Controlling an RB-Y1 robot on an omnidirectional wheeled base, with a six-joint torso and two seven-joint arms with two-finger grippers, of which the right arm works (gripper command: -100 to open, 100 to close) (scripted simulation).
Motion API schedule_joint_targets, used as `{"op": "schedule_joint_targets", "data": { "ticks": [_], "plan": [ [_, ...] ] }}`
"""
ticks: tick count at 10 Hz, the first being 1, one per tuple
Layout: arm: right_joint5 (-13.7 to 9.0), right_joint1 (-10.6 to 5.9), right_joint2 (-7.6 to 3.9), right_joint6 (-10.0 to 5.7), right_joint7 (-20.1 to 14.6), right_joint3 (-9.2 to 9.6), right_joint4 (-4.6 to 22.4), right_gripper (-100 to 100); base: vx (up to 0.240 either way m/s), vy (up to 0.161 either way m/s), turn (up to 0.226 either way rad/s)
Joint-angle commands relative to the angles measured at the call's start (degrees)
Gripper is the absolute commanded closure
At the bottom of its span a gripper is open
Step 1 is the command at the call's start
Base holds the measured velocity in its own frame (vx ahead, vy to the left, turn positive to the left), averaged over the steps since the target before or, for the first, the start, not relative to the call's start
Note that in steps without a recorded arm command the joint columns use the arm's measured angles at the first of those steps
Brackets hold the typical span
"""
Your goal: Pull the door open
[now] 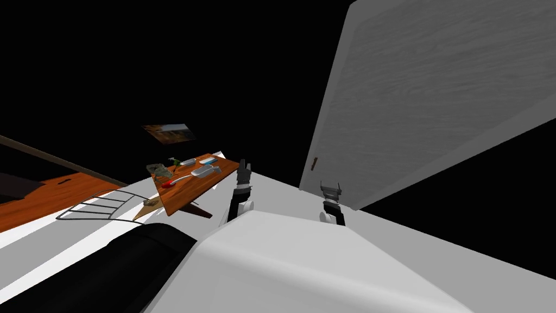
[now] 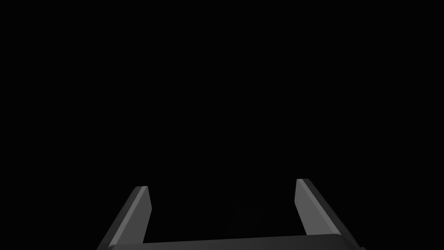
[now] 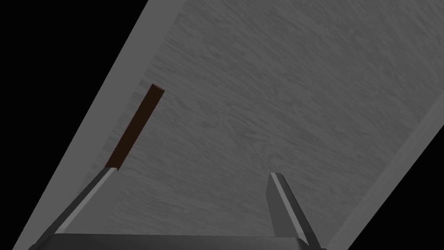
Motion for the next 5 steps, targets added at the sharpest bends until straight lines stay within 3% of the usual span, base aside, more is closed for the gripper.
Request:
{"op": "schedule_joint_targets", "data": {
  "ticks": [1,5],
  "plan": [
    [-1.01,-0.49,-0.17,-0.61,-2.22,-0.18,2.13,-100,0.094,-0.041,0.115],
    [-3.33,-1.82,-0.03,-1.46,-6.7,-0.6,6.64,-100,0.089,-0.049,0.135]
  ]
}}
